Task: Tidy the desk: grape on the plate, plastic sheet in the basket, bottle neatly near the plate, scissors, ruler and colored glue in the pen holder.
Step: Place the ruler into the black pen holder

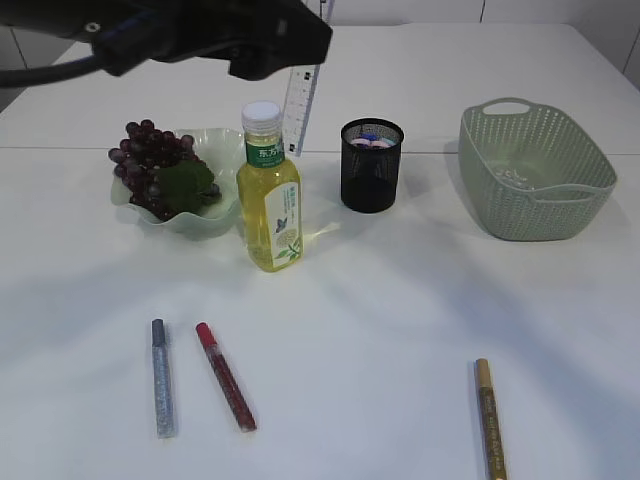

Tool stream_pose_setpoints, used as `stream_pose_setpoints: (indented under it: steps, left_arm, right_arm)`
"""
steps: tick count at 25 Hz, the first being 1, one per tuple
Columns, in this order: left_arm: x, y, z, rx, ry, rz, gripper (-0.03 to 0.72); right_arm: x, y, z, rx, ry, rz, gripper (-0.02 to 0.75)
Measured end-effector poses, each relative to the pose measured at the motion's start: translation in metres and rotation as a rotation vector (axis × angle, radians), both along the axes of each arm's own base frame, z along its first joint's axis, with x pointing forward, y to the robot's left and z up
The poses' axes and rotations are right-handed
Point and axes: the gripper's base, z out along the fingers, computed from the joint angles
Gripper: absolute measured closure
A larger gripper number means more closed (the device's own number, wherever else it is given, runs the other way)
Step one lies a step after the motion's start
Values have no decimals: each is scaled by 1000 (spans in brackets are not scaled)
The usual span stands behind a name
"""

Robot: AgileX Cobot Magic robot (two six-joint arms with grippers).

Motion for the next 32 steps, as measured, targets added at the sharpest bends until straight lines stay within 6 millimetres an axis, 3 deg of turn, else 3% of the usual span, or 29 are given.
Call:
stream_pose_setpoints:
  steps: [8, 19, 24, 32]
  left_arm:
    - [6, 55, 8, 72, 111, 110, 115]
    - [25, 130, -6, 96, 330, 396, 129]
    - [24, 151, -12, 204, 373, 491, 160]
    - [22, 157, -15, 281, 396, 512, 168]
  right_arm:
    - [10, -7, -3, -33, -43, -42, 722]
    - [66, -39, -40, -69, -66, -204, 722]
    - [96, -41, -66, -75, -135, -279, 722]
    - [142, -36, -105, -212, -306, -292, 722]
